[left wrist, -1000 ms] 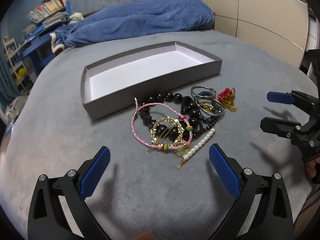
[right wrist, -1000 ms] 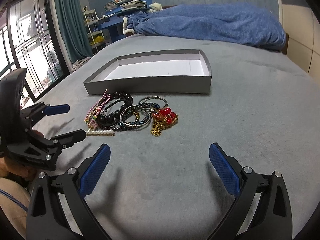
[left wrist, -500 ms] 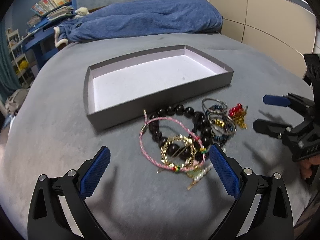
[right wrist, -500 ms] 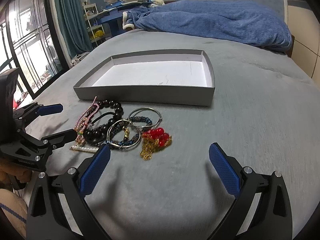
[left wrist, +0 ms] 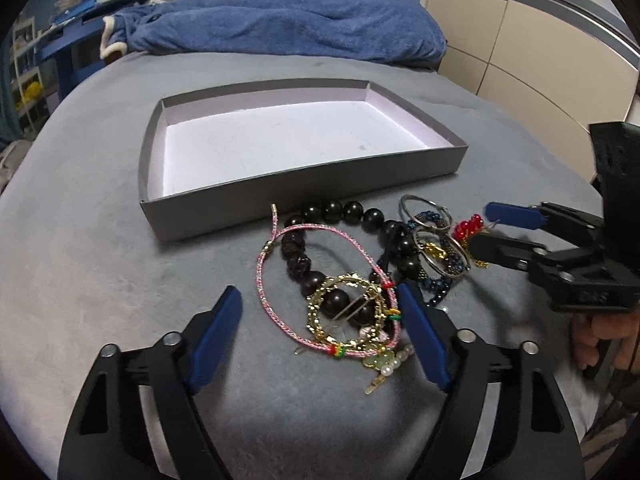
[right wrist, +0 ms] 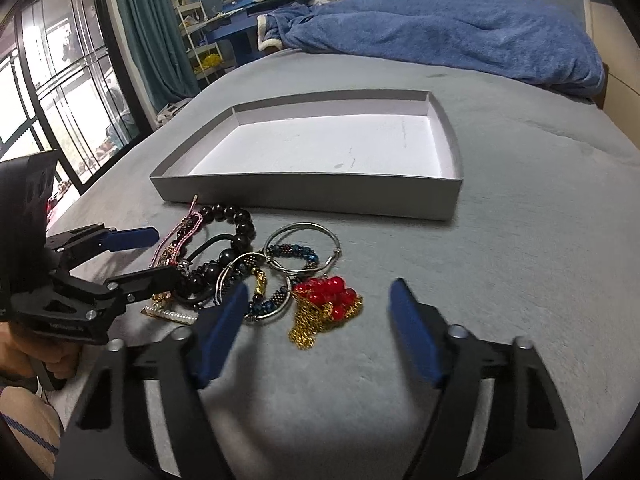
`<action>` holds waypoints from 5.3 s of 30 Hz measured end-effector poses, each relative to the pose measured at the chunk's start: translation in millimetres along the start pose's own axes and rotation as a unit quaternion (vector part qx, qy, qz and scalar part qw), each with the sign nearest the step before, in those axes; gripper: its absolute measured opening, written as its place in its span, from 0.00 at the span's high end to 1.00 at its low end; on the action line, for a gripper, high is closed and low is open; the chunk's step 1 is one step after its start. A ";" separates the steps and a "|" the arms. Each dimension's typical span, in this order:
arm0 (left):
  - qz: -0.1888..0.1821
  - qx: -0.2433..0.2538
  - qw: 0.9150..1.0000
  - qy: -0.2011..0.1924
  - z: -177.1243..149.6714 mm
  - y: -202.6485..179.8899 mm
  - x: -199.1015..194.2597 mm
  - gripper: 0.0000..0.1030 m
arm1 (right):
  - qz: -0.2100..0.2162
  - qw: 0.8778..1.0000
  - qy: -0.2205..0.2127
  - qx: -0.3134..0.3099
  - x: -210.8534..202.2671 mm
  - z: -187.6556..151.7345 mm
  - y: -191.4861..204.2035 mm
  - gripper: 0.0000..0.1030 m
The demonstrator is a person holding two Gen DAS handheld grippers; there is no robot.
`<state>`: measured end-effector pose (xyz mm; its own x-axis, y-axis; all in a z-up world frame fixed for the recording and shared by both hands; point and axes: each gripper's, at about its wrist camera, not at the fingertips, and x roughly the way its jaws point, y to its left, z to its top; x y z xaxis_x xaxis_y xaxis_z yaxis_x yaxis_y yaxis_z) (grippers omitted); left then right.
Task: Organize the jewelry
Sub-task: 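Grasp the pink string bracelet with the left tool while the right tool grasps the red-bead chain, then carry both items into the white box and open both tools, then move the left tool back over the gold hair clip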
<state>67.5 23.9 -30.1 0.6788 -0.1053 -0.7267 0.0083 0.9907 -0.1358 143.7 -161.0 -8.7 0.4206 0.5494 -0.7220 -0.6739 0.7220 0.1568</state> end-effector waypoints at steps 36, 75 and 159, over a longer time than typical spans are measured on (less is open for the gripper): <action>-0.010 -0.014 0.999 -0.050 -3.1 16.2 -37.8 0.95 | 0.020 0.998 -0.049 0.036 -21.9 -21.8 -8.6 0.90; -0.011 0.020 0.990 -0.139 108.4 17.9 -83.0 0.95 | 0.032 0.989 -0.142 -0.008 -70.8 105.8 -16.3 0.93; -0.008 0.086 0.995 -0.052 -5.6 -30.3 -25.8 0.49 | 0.015 0.998 -0.057 0.024 -28.7 -28.0 3.9 0.28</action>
<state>45.6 -3.9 -11.1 0.7503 -0.1198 -0.6501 0.1388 0.9901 -0.0222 112.0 -185.7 -6.3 0.4695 0.6133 -0.6352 -0.6586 0.7224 0.2107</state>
